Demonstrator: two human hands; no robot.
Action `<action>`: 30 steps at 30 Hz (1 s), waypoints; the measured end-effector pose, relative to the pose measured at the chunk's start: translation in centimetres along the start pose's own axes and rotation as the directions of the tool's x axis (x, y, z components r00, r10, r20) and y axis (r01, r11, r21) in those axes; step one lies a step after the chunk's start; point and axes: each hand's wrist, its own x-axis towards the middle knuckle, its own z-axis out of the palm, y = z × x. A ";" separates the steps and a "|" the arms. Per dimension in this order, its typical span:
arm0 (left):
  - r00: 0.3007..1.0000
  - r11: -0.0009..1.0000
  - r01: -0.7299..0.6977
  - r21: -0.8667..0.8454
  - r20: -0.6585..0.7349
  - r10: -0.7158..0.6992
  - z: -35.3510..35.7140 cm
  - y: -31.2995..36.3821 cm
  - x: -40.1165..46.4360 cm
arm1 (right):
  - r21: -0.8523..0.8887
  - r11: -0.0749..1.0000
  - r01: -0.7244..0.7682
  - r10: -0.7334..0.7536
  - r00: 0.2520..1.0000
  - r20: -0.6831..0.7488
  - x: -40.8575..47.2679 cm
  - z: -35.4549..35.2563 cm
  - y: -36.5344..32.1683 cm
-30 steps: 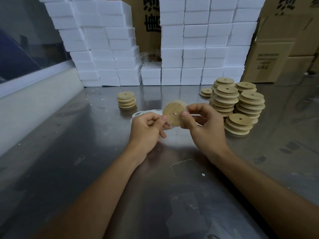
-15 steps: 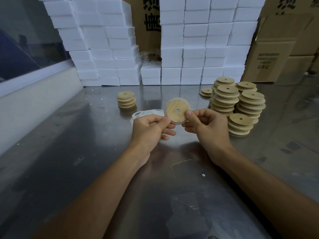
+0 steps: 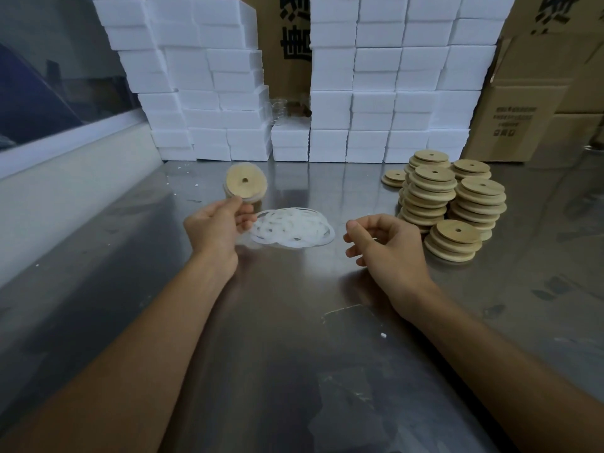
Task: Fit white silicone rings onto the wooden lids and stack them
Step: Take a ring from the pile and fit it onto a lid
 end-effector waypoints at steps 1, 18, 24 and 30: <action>1.000 1.000 0.002 -0.003 -0.013 -0.003 0.0 0.0 0.6 | -0.008 1.000 0.000 0.000 1.000 0.002 0.0 0.0 0.0; 0.985 0.986 0.163 -0.024 0.057 -0.162 1.5 0.2 9.5 | -0.014 1.000 0.014 -0.013 0.999 0.050 0.4 0.3 0.4; 0.990 0.991 0.131 -0.005 0.054 -0.130 1.5 -0.1 9.7 | -0.028 0.999 0.023 -0.021 0.998 0.059 0.4 0.4 0.3; 0.996 0.996 0.086 -0.011 -0.012 -0.086 1.4 -0.3 9.4 | -0.020 1.000 0.020 -0.019 0.998 0.057 0.3 0.3 0.3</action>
